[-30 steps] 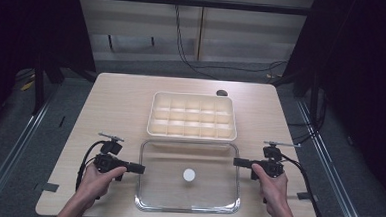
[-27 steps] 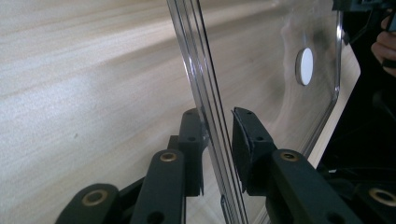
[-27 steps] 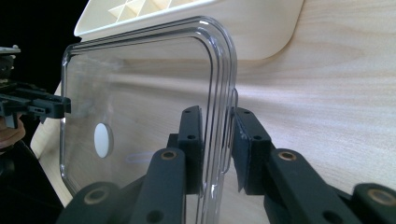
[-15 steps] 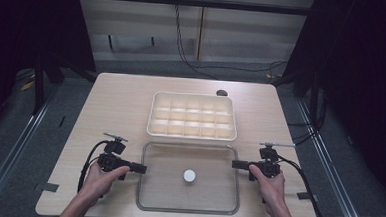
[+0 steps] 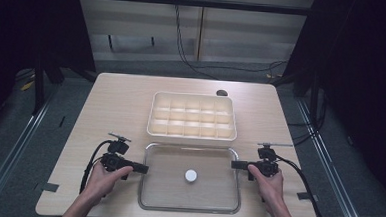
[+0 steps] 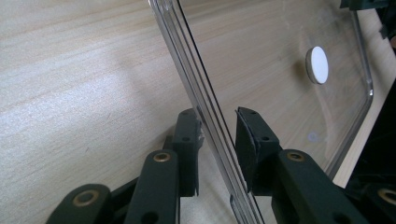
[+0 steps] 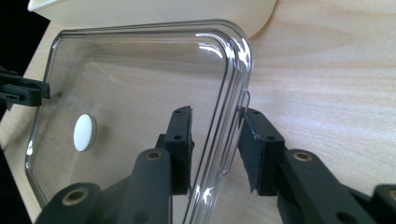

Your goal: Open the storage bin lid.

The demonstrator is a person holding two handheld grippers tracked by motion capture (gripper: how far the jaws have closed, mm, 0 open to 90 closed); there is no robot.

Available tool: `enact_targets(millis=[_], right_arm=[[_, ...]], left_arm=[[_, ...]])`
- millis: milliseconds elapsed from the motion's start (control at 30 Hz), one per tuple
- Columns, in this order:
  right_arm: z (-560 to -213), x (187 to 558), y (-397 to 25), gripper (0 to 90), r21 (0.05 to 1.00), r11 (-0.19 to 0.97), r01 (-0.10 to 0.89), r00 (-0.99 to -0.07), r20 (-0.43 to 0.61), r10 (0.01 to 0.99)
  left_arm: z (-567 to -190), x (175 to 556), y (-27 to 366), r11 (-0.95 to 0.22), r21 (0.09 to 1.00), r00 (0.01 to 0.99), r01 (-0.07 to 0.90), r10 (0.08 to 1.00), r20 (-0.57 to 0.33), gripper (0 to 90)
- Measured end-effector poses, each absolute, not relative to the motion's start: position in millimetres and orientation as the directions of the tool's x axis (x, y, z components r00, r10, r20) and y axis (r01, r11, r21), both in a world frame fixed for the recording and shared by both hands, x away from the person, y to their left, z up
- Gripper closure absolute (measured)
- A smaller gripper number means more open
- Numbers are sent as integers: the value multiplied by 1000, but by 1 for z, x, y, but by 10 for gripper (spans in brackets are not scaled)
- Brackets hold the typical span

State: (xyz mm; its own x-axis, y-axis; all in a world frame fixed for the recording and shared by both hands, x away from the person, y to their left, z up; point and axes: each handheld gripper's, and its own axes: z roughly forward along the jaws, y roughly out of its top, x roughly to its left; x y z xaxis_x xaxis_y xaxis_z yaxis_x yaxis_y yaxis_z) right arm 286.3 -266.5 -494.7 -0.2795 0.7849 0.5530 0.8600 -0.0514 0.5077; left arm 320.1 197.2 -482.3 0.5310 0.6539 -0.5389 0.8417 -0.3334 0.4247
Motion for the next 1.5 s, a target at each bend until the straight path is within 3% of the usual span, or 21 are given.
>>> enact_targets(millis=[867,1033,1133,1500], right_arm=[[-500,293,-261,531,556,-19,831,-304,483,821],[-496,293,-264,515,581,-25,813,-316,477,820],[-494,293,-266,499,596,-31,802,-320,474,820],[-469,276,-273,364,670,-12,742,-388,444,808]], left_arm=[[-489,323,191,-319,422,515,849,678,-524,652],[-487,324,194,-338,440,539,832,681,-496,603],[-486,323,196,-317,444,525,838,691,-498,524],[-463,315,211,-279,553,568,785,680,-464,385]])
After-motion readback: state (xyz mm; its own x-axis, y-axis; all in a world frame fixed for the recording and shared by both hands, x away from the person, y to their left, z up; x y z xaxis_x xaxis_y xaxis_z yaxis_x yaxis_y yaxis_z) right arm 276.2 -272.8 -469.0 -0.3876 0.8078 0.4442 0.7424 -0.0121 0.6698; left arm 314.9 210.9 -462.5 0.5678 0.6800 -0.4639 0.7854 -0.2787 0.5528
